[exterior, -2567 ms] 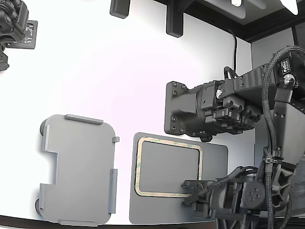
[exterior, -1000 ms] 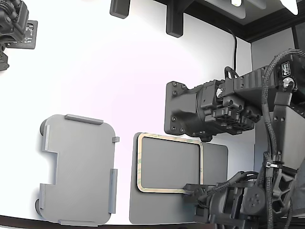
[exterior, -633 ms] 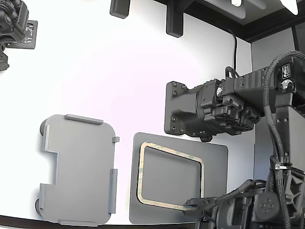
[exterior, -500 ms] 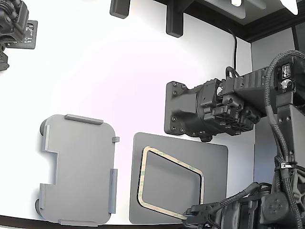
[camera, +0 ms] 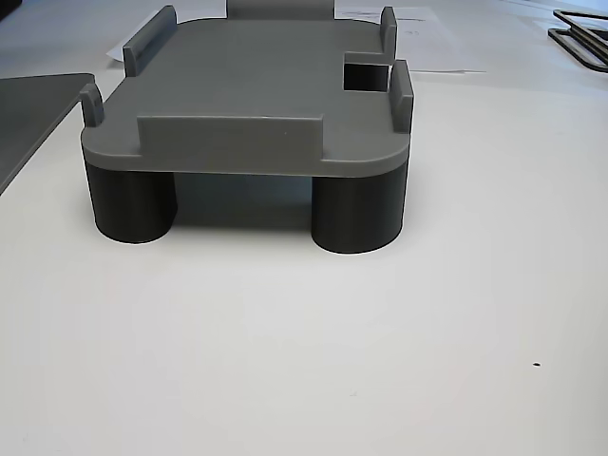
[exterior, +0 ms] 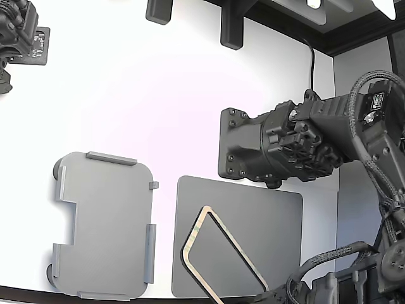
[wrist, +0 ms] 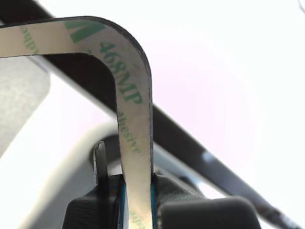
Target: Move top rectangular frame to the holder.
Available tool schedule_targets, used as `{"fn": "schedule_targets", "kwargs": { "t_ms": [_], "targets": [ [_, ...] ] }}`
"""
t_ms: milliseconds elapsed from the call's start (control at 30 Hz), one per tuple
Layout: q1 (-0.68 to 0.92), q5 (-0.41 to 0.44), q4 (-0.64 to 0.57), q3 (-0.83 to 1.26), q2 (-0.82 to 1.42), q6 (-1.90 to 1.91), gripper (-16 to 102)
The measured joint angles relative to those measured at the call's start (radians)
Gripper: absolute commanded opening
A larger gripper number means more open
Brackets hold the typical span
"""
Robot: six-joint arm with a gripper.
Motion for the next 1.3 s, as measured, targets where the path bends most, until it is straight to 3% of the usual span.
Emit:
{"fn": "schedule_targets", "kwargs": {
  "t_ms": [167, 367, 533, 900, 1300],
  "targets": [
    [-0.038, 0.026, 0.000, -0.091, -0.008, 0.117, -12],
    [-0.049, 0.124, 0.000, -0.143, -0.057, 0.278, -12],
    [-0.094, 0.132, -0.003, -0.169, -0.031, 0.345, -12],
    [-0.094, 0.290, -0.078, -0.129, 0.091, 0.407, -12],
    [-0.127, 0.316, -0.195, -0.101, 0.147, 0.339, -13]
  ]
}}
